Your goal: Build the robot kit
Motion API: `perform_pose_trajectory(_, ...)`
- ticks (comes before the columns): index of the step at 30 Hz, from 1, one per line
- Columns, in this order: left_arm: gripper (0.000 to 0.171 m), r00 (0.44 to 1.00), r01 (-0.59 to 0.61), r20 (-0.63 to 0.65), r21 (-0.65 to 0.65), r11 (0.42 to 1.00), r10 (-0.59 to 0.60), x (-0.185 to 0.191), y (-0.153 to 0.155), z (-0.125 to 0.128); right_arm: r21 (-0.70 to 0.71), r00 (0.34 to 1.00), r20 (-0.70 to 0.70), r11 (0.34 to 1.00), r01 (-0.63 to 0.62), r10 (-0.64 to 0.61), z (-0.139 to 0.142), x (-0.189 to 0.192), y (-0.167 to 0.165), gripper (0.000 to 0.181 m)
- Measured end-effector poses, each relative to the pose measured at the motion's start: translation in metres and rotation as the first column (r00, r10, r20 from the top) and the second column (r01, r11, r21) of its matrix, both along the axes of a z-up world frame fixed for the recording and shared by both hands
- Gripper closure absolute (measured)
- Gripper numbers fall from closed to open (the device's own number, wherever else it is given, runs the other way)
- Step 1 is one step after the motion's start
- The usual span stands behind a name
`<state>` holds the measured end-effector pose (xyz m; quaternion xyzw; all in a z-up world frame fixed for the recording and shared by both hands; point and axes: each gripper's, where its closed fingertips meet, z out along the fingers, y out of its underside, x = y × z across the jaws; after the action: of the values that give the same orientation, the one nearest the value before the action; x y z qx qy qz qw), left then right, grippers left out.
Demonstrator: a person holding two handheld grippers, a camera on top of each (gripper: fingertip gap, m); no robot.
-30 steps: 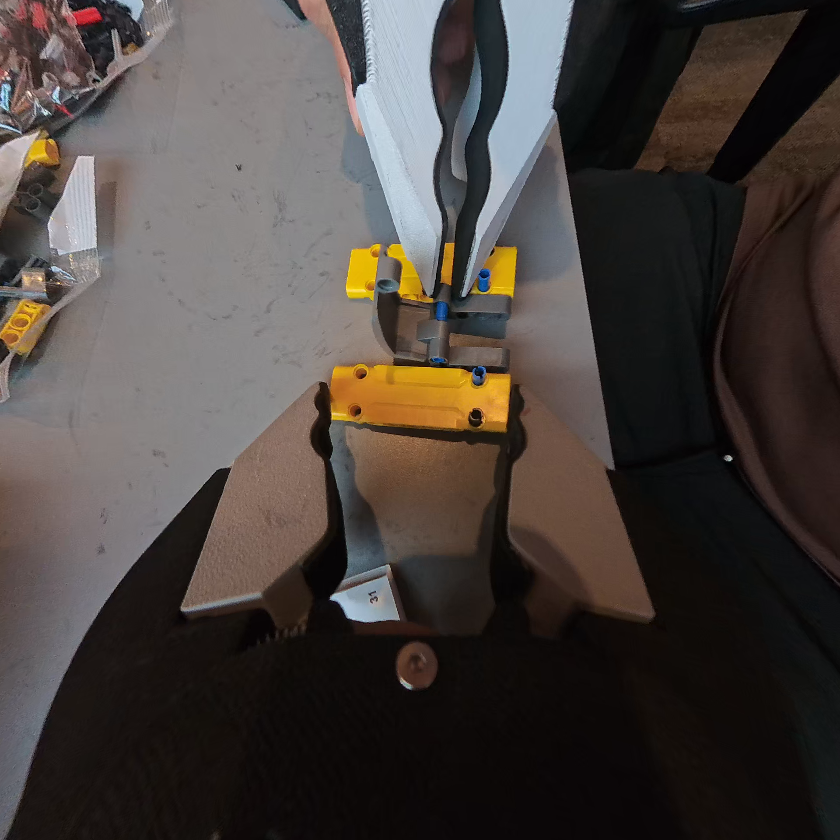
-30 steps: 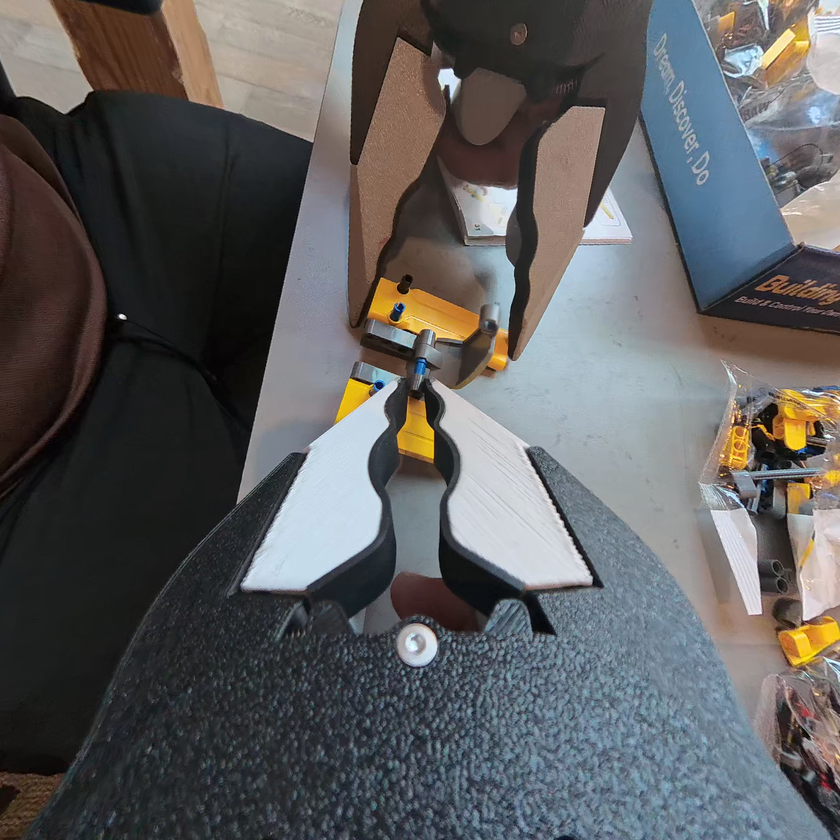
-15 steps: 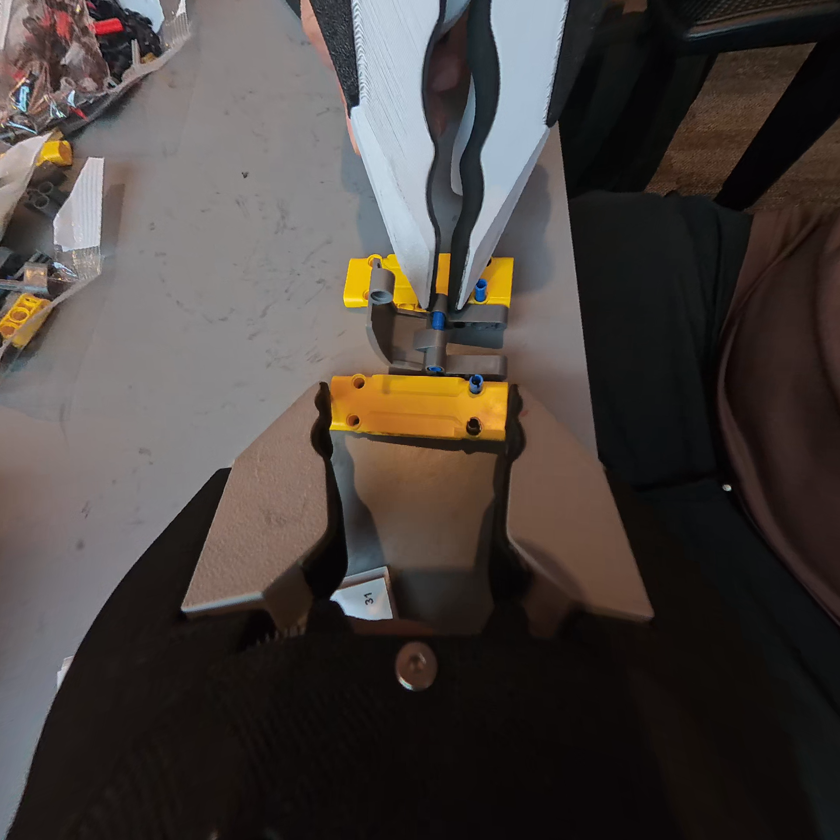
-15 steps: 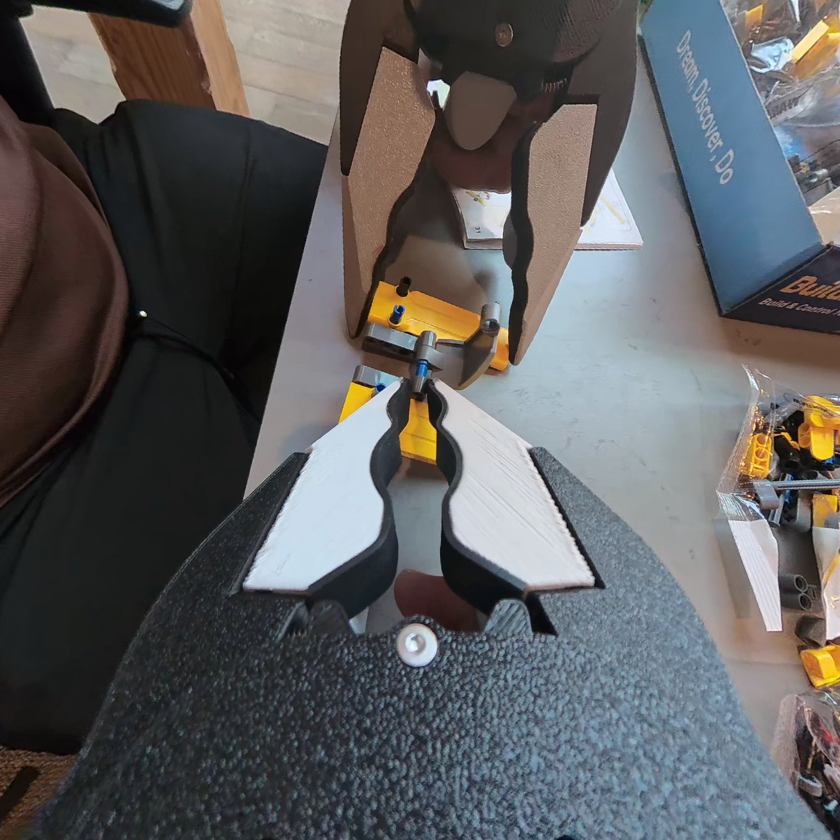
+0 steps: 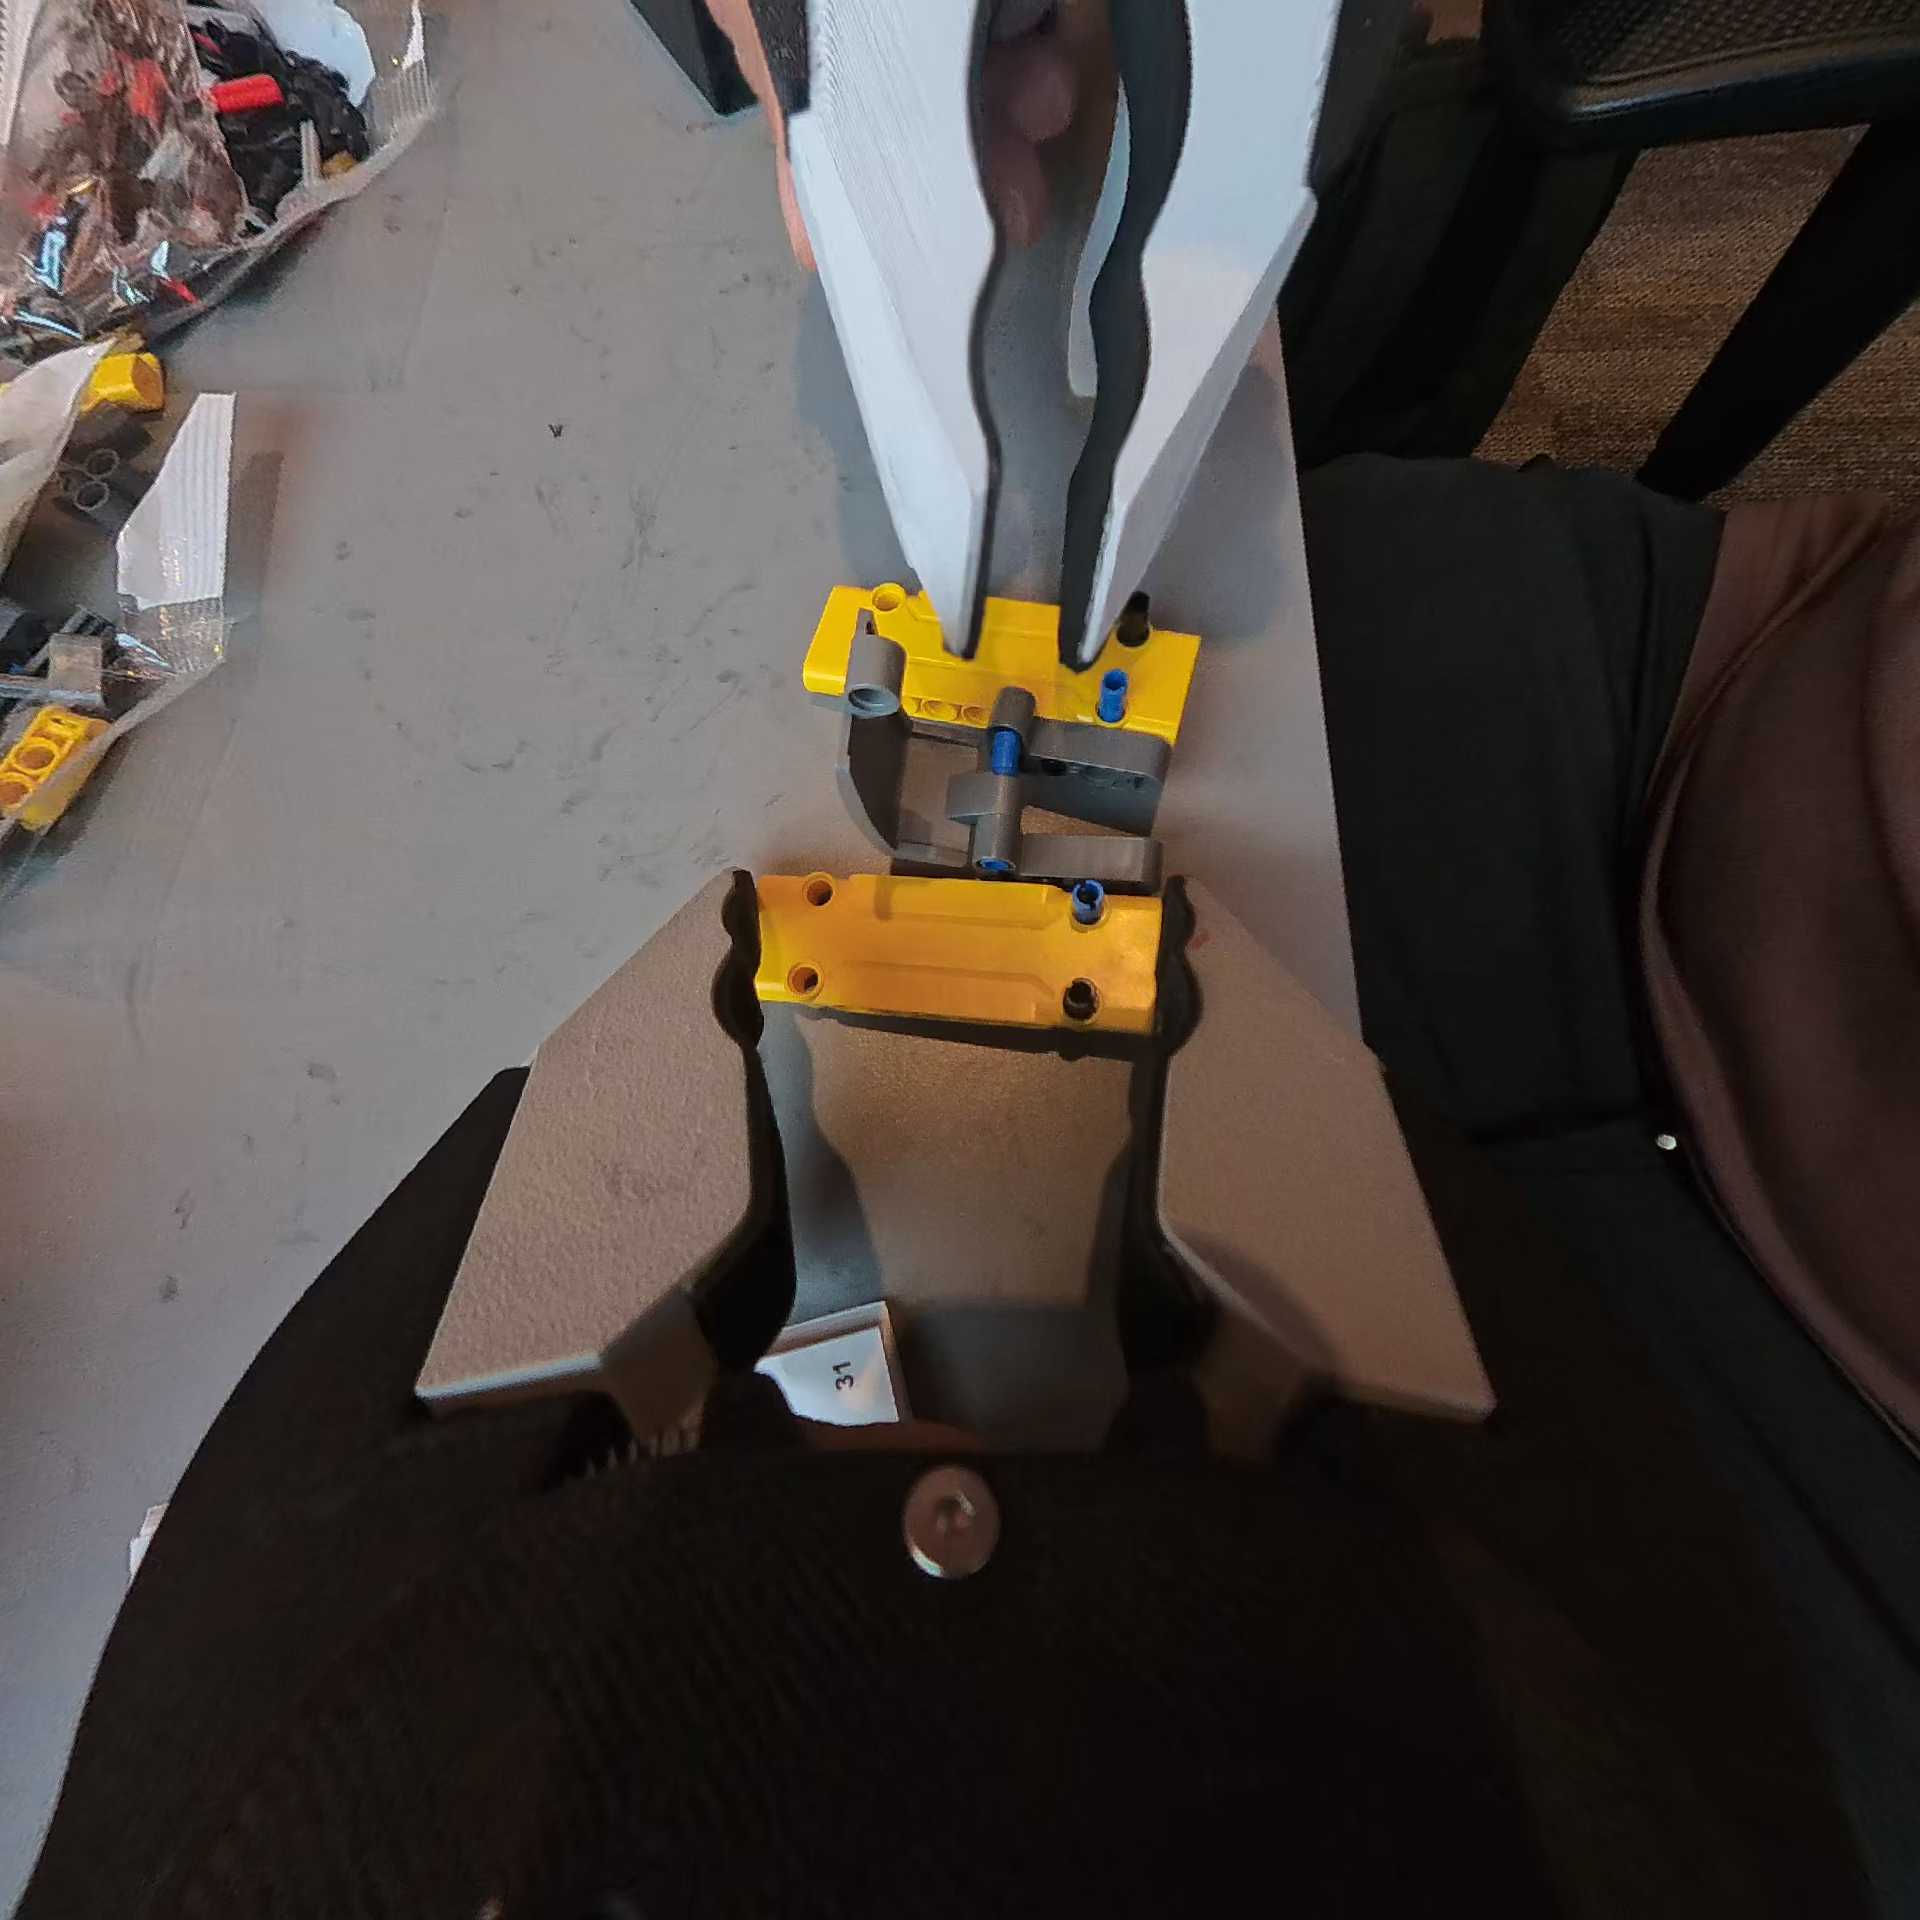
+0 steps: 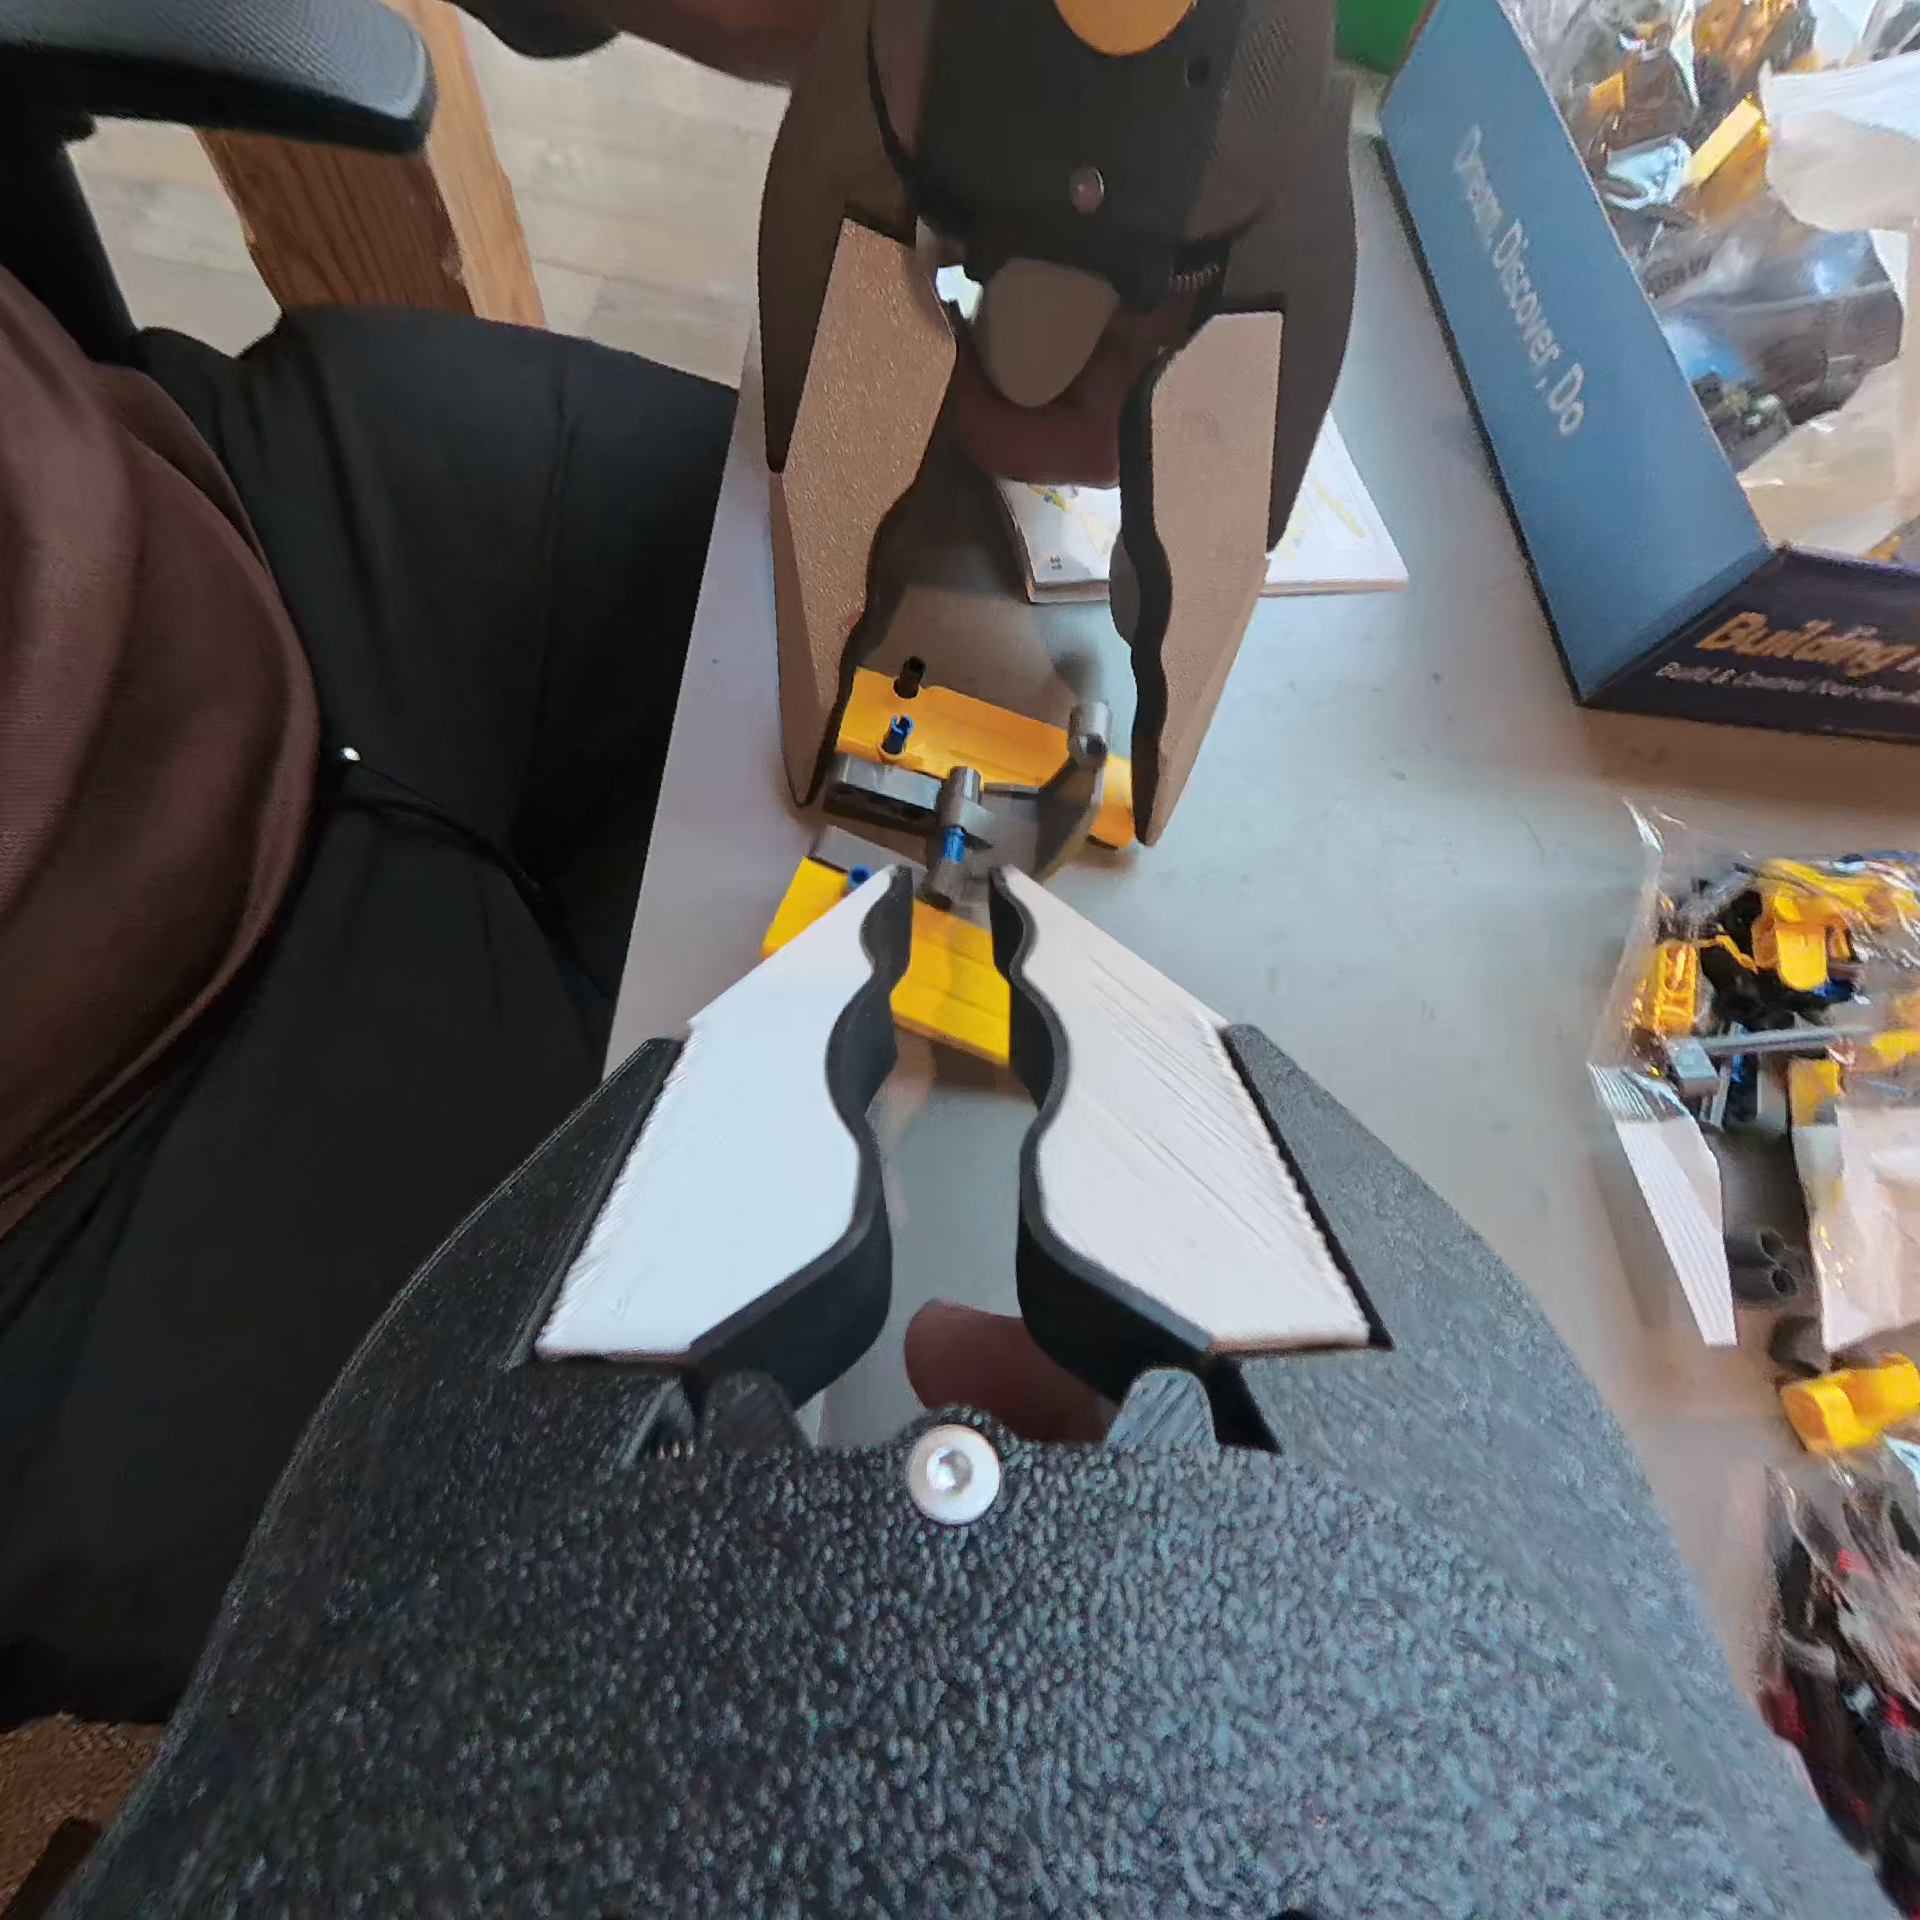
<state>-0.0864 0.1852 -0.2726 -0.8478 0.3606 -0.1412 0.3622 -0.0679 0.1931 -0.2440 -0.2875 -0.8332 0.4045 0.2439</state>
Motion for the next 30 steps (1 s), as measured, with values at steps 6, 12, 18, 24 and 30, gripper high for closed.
perform_pose_trajectory(6, 0.096, 1.0, 0.0, 0.002, -0.003, 1.0, 0.0, 0.0, 0.0, 0.0, 0.068, 0.993, 0.096, 0.995, 0.068, -0.074, -0.007, 0.016, 0.018, 0.164)
perform_pose_trajectory(12, 0.096, 1.0, -0.002, 0.004, -0.005, 1.0, 0.002, 0.0, 0.0, 0.0, 0.067, 0.99, 0.105, 0.994, 0.09, -0.097, -0.011, 0.025, 0.024, 0.167)
perform_pose_trajectory(18, 0.096, 1.0, -0.007, 0.008, -0.008, 1.0, 0.007, -0.001, 0.001, 0.0, 0.107, 0.999, 0.04, 0.994, 0.029, -0.033, -0.018, 0.015, 0.009, 0.155)
perform_pose_trajectory(24, 0.096, 1.0, 0.0, 0.01, -0.009, 1.0, 0.0, -0.001, 0.001, 0.0, 0.189, 0.999, -0.029, 0.981, -0.04, 0.046, -0.021, 0.015, 0.006, 0.163)
perform_pose_trajectory(30, 0.096, 1.0, 0.022, 0.019, -0.022, 1.0, -0.021, -0.001, 0.0, 0.0, 0.31, 0.992, -0.059, 0.947, -0.088, 0.112, -0.015, 0.021, 0.005, 0.17)
